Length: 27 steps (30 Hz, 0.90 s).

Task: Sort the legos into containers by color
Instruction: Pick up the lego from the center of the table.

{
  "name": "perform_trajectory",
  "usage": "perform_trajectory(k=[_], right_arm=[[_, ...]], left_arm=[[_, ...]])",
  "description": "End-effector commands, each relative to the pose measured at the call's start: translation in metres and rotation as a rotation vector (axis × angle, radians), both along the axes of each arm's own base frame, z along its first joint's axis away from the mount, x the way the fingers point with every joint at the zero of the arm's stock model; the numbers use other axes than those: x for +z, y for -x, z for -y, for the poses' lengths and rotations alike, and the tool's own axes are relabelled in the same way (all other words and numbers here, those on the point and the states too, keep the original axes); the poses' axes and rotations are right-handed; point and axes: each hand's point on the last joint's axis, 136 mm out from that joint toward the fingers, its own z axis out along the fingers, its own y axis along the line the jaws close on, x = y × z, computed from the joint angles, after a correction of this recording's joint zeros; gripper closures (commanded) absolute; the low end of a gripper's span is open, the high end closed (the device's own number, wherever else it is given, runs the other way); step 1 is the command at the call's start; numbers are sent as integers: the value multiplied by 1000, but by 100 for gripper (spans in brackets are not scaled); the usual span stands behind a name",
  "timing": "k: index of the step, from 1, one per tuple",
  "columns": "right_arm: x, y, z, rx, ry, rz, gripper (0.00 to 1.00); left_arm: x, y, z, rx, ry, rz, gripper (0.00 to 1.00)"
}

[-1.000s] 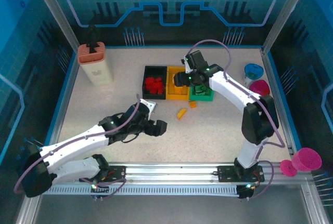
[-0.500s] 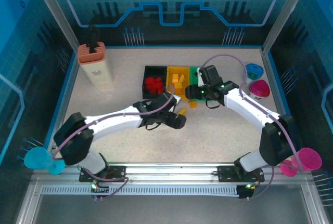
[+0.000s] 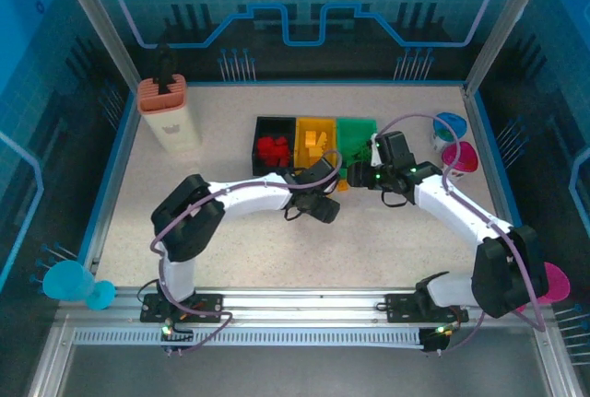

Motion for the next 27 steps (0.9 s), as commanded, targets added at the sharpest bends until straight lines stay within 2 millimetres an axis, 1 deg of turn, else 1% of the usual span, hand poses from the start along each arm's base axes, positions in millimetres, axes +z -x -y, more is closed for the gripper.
perform_trajectory(k=[1,5,7,11,13,16,19,21,24,27], right_arm=[[-2,3,3,-12,-36,4,37],[-5,4,7,-21,-44,3,37],[-9,4,10,-28,-49,-7,37],[-11,6,13,-34,-56,-11,38],[-10,7,15,-38,-57,-7,38],[-10,9,19,-44,-56,-5,38],[-10,11,21,-49,-62,-9,38],[-11,13,20,-49,-66,-12,38],[-12,14,20,-50,-71,-15,38],[-12,17,20,-50,-74,-20,38]], left_arm=[[-5,-6,-3,-7,-73,7,35],[-10,-13,-2,-3,-96,17,49],[-11,-18,-1,-2,-102,28,58],[-13,-24,-5,-10,-138,33,70],[-8,-27,-8,-8,-143,45,74],[11,-32,-9,1,-117,84,75],[39,-40,-8,14,-59,138,75],[58,-48,-11,38,-17,169,75],[80,-64,-16,79,45,199,76],[95,-81,-27,126,77,214,75]])
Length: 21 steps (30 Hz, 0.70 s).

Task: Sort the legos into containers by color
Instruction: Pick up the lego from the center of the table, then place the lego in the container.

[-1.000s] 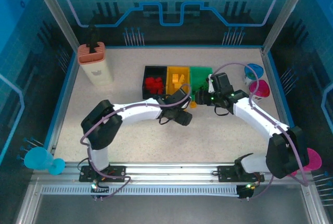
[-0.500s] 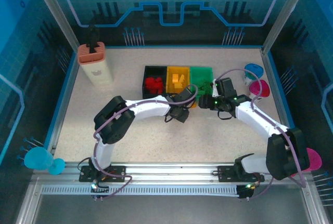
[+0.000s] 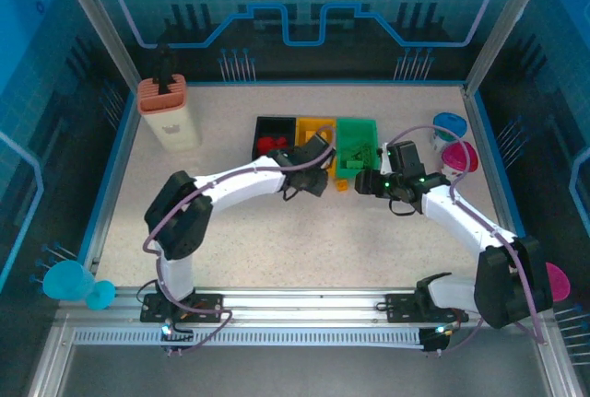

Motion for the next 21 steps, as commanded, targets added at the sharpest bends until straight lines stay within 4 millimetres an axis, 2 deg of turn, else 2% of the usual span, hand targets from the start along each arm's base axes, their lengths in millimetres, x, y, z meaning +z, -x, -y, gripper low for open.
perform_trajectory(k=[1,8,17,19,21], right_arm=[[5,3,1,-13,-32,7,38],[-4,12,3,-16,-33,-15,38],[-11,24,-1,-8,-44,-36,38],[-13,26,-2,-5,-42,-38,38],[-12,27,-3,4,-40,-38,38]], left_arm=[[37,-25,-8,47,75,61,75],[53,-65,-25,122,130,85,75],[48,-107,-39,194,142,88,72],[51,-113,-40,201,158,88,61],[63,-115,-39,195,169,99,30]])
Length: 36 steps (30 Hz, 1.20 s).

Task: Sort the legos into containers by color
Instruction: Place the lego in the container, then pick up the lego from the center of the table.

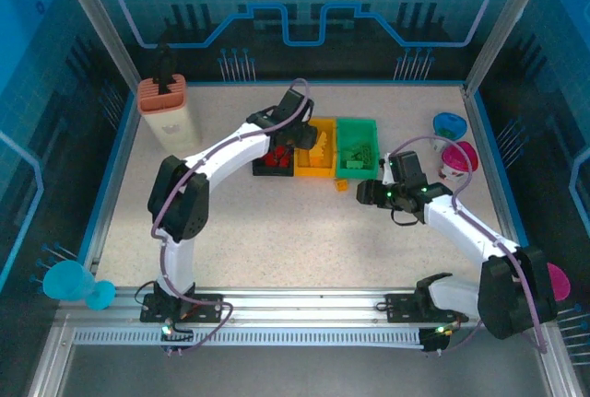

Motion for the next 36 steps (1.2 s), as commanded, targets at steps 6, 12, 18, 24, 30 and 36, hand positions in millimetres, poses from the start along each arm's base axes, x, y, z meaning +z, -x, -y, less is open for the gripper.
perform_trajectory(k=[6,12,18,24,30,36], right_arm=[[0,4,-9,40,7,13,32],[-7,1,-21,92,43,14,29],[-25,-6,-36,141,86,-3,27],[-39,-21,-50,157,146,-4,26],[-46,-46,-60,151,194,35,25],[-56,-72,-66,148,248,33,24]], left_arm=[[72,11,4,-27,145,108,11],[119,54,-8,-71,230,228,9],[134,99,-34,-82,263,306,7],[129,142,-60,-71,287,328,6],[109,176,-87,-10,293,306,6],[92,202,-109,43,288,267,6]])
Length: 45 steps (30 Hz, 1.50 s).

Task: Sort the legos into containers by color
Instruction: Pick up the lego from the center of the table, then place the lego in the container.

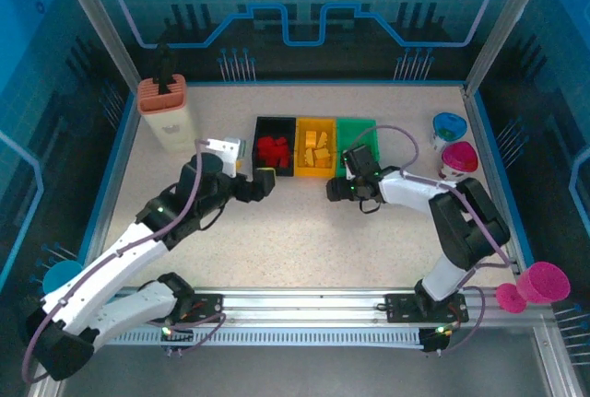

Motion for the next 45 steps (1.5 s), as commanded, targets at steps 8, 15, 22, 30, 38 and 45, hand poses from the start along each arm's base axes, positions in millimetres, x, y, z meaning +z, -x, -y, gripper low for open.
perform_trajectory(k=[8,15,22,30,38,45], right_arm=[[-9,-30,-14,12,87,32,29],[-18,-25,-21,27,147,23,45],[1,-13,-28,37,185,55,67],[78,-19,-54,94,123,195,74],[130,-60,-79,137,91,260,72],[132,-104,-89,115,56,229,72]], left_arm=[[-34,33,-34,93,-22,-75,6],[-49,45,-46,121,-20,-102,6],[-51,49,-52,136,-20,-92,6],[-63,50,-49,132,-3,-115,6],[-86,57,-43,130,55,-181,6],[-92,64,-37,116,91,-188,7]])
